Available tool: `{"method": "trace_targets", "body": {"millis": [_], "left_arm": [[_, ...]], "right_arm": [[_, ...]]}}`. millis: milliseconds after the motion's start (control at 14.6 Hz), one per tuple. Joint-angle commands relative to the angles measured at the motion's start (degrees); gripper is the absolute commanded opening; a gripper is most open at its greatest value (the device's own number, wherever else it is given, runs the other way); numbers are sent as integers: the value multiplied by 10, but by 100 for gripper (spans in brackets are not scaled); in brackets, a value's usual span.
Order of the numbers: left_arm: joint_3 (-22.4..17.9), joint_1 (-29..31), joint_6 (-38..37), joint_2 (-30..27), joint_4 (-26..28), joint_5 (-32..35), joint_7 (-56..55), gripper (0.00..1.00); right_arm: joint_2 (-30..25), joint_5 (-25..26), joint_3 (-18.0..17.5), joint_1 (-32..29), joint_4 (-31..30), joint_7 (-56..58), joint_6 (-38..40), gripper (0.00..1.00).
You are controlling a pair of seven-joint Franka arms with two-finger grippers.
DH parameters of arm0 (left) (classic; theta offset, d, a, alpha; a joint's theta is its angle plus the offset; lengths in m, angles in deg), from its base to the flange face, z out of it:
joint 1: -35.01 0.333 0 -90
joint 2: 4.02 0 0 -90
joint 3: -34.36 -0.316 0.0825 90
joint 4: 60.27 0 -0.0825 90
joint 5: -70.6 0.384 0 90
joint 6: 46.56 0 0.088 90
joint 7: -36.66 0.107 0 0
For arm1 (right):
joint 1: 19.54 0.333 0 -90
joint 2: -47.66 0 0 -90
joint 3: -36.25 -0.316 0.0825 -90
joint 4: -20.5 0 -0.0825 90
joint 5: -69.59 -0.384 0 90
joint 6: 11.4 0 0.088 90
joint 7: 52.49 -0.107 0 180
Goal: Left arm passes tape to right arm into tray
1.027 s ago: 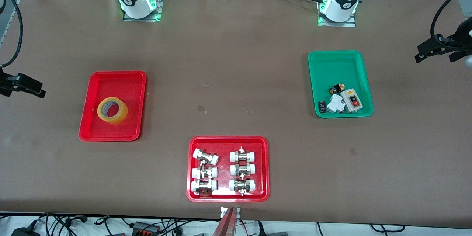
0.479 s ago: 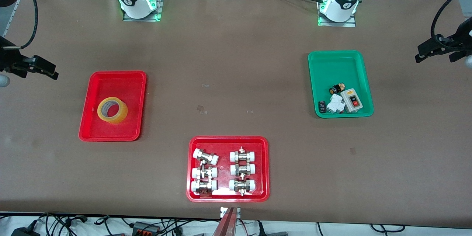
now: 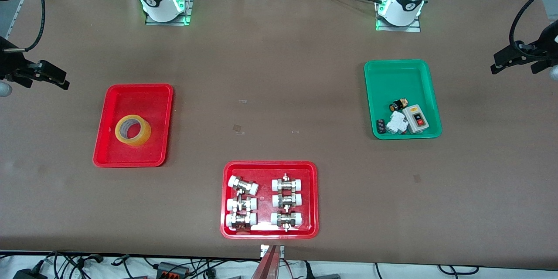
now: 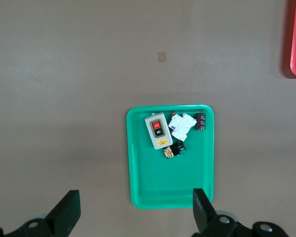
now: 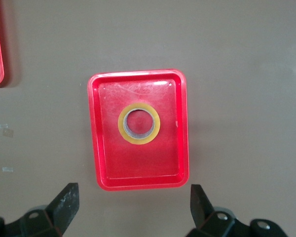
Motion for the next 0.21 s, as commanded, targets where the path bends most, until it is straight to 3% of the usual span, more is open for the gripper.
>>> {"method": "trace_targets", "body": {"millis": [0, 137], "left_arm": [[2, 3, -10, 7, -16, 4, 10, 100], [2, 3, -10, 7, -16, 4, 10, 100]], "right_arm": [[-18, 4, 3, 7, -14, -5, 13, 100], [-19, 4, 3, 7, -14, -2, 13, 100]]}}
